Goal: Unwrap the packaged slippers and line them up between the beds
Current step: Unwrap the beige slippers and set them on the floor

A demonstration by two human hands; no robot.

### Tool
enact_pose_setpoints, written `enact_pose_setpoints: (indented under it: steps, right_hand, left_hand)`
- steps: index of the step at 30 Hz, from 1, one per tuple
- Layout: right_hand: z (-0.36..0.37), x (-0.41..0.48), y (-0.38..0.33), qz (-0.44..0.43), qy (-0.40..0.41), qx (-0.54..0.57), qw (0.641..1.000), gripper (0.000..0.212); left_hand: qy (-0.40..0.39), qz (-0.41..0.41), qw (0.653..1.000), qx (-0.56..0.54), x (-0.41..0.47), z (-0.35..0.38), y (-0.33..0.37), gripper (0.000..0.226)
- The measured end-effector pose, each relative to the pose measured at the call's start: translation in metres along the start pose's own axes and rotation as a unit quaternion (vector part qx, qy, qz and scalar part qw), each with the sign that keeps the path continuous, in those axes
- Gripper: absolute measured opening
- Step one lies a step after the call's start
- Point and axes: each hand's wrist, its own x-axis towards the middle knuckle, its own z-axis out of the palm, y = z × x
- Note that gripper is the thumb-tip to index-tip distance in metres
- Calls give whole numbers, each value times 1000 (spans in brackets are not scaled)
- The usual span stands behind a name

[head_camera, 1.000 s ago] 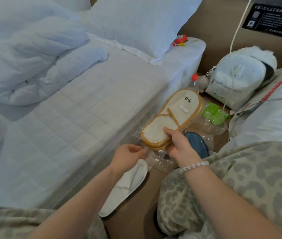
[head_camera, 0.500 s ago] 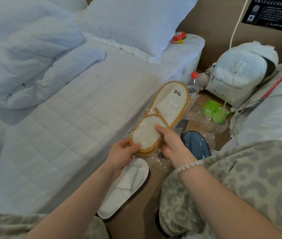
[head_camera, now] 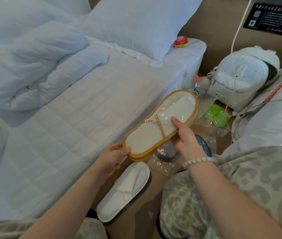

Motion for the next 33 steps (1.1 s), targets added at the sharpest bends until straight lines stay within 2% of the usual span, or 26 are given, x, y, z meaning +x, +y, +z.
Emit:
enact_pose_setpoints:
  steps: [7,10,13,16,19,23,25,26,29,31,33]
  right_hand:
    - [-4,3,-11,-12,23,16,1000,61]
    - [-6,5,-13,-13,47,28,998,58]
    - [-4,4,-3,-29,57,41,997,64]
    - [2,1,11,-39,48,73,995,70]
    - [9,-3,19,-36,29,109,993,69]
    - [16,-12,26,-49,-30,113,992,66]
    - [17,-18,29,-25,-57,116,991,72]
    - [15,-19,30,-7,-67,112,991,64]
    - [14,-23,34,38,-50,72,995,30]
    - [15,-21,35,50,-24,58,997,28]
    - [17,-19,31,48,-13,54,997,38]
  left_hand:
    - [-13,12,1000,-11,1,-6,4,12]
    - [9,17,996,-92,4,-10,5,12]
    - [77,29,975,-206,6,-4,13,19]
    - [65,51,945,-318,1,10,25,31]
    - [53,53,926,-371,-4,26,28,28]
    - [99,30,933,-344,-4,41,23,29]
    - [117,23,929,-351,-3,41,23,31]
    - [123,21,927,-354,-3,40,23,32]
    - [137,17,930,-342,-5,37,20,35]
    - [153,15,935,-319,-4,33,18,39]
    - [182,15,937,-299,-2,25,17,46]
